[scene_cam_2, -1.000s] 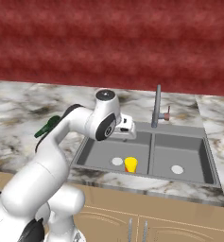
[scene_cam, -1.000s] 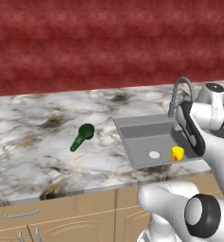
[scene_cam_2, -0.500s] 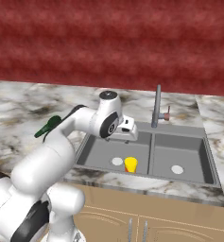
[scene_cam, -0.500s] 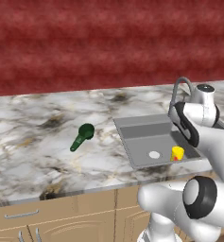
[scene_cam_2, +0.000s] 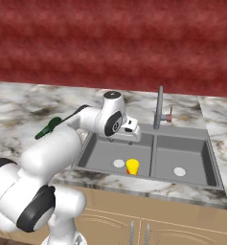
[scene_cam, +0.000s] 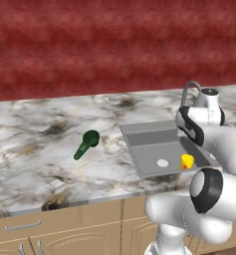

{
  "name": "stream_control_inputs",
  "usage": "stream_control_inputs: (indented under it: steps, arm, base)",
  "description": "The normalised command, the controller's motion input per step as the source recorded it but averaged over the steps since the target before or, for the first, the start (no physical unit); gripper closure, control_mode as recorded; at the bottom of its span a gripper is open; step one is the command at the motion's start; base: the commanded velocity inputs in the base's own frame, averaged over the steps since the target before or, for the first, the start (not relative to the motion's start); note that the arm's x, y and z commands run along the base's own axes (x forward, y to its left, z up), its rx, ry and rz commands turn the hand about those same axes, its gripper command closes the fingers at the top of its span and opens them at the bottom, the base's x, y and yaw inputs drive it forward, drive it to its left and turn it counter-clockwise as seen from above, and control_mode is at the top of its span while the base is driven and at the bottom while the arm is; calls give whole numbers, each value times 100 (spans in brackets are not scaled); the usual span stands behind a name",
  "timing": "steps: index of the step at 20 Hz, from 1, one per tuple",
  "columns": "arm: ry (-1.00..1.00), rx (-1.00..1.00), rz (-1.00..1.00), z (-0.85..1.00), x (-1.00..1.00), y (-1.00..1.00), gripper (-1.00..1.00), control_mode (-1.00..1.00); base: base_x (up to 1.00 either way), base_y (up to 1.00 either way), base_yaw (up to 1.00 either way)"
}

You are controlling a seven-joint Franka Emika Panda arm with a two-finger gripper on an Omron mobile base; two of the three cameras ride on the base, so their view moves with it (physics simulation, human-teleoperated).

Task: Move any existing items from the left basin to the right basin for drying. Then move the measuring cup from the counter to the left basin of the sink for washing.

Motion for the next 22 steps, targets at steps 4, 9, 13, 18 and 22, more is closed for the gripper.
stream_control_inputs:
  steps: [4,9,13,18,22]
  arm:
    - [2,0,-2,-12,10,-2,-100,-100]
    - [1,0,-1,-16,2,0,-100,-100]
    - [0,0,0,-21,6,0,-100,-100]
    - [0,0,0,-19,15,0,-100,-100]
    - [1,0,0,-15,12,0,-100,-100]
  base:
    - [0,0,0]
    - [0,0,0]
    - [0,0,0]
    - [0,0,0]
    - [0,0,0]
